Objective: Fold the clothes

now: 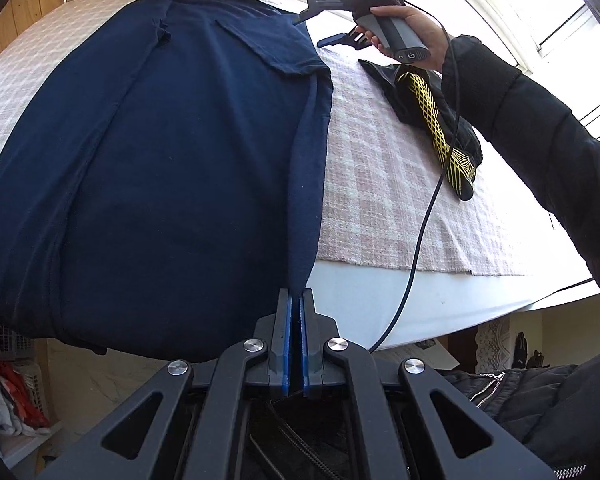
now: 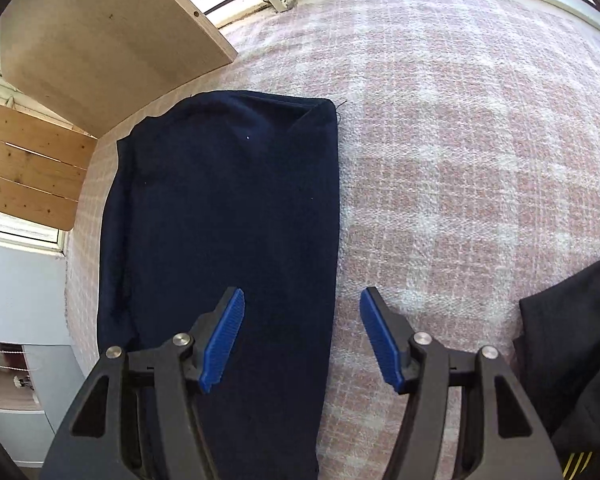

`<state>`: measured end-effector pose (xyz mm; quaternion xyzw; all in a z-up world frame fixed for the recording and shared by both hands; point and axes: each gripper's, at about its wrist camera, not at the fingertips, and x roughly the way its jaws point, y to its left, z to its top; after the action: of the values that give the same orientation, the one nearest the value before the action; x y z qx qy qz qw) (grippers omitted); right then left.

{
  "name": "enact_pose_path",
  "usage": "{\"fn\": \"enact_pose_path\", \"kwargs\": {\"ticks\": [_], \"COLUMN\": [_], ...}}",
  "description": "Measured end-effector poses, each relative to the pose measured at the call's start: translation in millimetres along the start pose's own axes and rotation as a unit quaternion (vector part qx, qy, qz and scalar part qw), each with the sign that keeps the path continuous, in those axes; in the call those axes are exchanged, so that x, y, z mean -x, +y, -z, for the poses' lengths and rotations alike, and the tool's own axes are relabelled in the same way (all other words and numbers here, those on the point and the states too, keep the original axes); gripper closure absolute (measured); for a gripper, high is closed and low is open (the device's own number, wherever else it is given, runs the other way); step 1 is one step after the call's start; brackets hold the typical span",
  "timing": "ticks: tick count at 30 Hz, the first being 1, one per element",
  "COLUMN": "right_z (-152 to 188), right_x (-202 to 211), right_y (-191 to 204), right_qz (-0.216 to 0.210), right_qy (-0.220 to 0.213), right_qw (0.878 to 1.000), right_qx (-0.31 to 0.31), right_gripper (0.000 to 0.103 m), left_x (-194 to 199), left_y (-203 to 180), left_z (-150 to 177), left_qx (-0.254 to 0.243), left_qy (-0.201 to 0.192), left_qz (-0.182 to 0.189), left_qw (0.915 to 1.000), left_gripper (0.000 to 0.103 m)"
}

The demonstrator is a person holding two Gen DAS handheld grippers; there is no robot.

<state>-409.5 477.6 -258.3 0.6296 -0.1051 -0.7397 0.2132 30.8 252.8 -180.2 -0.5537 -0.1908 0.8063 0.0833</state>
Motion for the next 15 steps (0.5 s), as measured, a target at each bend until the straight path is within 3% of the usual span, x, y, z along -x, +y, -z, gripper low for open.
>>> {"fn": "enact_pose_path", "kwargs": {"ticks": [3,6,7,8,10,15], "right_z": [-2.0,-3.3,-3.7,-4.2,-4.8,-4.0], "right_x": [-3.1,-7.9,-9.4,-10.2,-9.8,1.5], "right_y": [13.2,24.2,27.6,29.6,31.9,35.5], "right_qz": [0.013,0.044,0.051,0.058,0.061,0.041], "right_qy": [-0.001,0.008,0.012,0.017,0.024,0.026], "right_qw": [0.999,0.998,0.997,0.996,0.996,0.997], "right_qx": [0.031,0.053,0.060,0.065,0.068,0.061], "right_gripper": [0.044,0.056,0.064,0.080,0.093,0.095], "left_x": [0.4,0.4,0.5,0.7,0.5,2.8], "left_y": [4.2,8.7,9.9,11.1,13.0,19.6], "left_z": [1.1,1.7,2.0,2.2,3.5,7.2], "left_qx": [0.008,0.014,0.016,0.018,0.018,0.023], "left_qy": [-0.002,-0.004,-0.005,-0.006,-0.008,-0.014], "left_qz": [0.004,0.006,0.007,0.008,0.008,0.014], "left_qw": [1.0000,0.9999,0.9998,0.9998,0.9998,0.9996], "left_gripper": [0.100,0.100,0.100,0.100,0.100,0.100]}}
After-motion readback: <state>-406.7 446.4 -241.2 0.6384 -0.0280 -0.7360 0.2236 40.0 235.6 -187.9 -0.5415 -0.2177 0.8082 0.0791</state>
